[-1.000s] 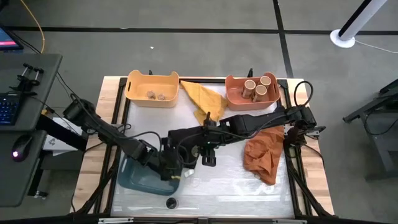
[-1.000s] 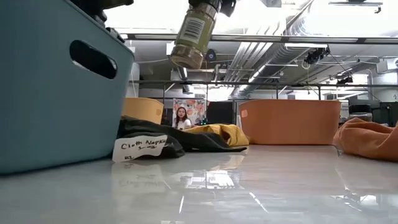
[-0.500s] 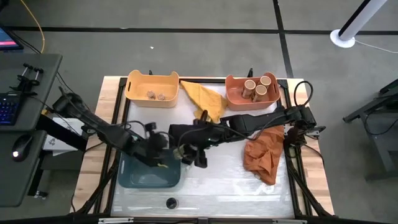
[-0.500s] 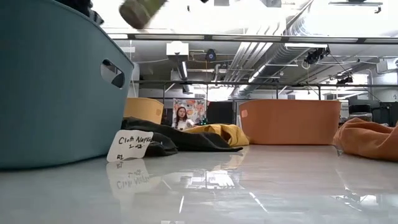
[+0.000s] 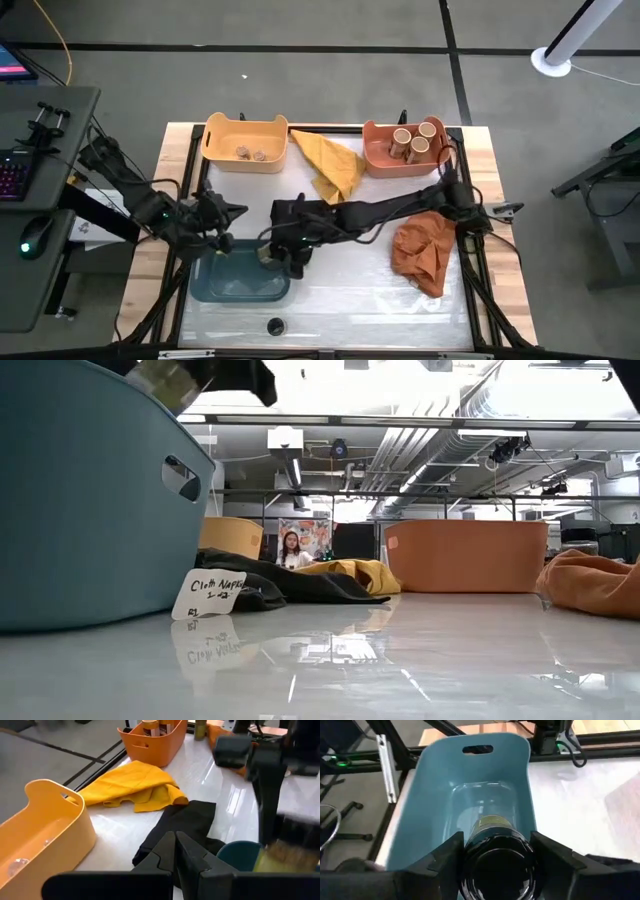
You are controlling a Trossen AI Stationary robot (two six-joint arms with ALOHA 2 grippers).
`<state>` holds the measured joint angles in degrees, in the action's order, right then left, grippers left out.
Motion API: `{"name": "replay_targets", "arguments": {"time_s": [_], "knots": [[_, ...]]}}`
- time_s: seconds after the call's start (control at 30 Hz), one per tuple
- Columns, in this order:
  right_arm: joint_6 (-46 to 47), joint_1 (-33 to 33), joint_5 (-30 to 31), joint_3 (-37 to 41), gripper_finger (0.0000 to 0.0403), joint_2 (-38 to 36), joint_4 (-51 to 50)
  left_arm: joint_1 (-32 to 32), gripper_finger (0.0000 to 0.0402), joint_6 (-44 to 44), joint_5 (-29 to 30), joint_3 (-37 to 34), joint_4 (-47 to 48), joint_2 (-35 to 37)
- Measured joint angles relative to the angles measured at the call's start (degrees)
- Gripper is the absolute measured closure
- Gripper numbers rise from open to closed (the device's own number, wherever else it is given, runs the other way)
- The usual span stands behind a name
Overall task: Sort spices by type
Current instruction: Put the top black seasoning bottle into the blue bin
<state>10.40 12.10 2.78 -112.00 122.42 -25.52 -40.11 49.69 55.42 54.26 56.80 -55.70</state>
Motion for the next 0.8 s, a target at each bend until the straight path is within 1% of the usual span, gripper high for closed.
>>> {"name": "replay_targets", "arguments": {"time_s": [0.23, 0.4, 0.53, 0.7, 0.8], "knots": [[-1.4, -0.5, 0.2, -11.2, 0.0208, 7.9, -15.5, -0.1, 0.0401, 3.6, 0.1, -0.1, -0.1, -2.6], [-1.9, -0.3, -0.1, -17.4, 0.0208, 12.3, -20.6, -0.1, 0.0401, 6.0, 0.1, -0.1, -0.2, -5.0], [-1.1, -0.3, -0.3, -19.2, 0.0208, 14.5, -23.6, -0.1, 0.0401, 7.3, -1.7, -0.1, -0.3, -6.5], [-0.1, -0.3, -0.5, -18.8, 0.0206, 14.7, -24.7, -0.6, 0.0401, 7.2, -7.7, -0.1, -0.7, -8.4], [0.1, -0.3, -0.5, -18.8, 0.0175, 14.7, -24.6, -1.9, 0.0401, 7.3, -9.2, -0.1, -1.9, -10.4]]}}
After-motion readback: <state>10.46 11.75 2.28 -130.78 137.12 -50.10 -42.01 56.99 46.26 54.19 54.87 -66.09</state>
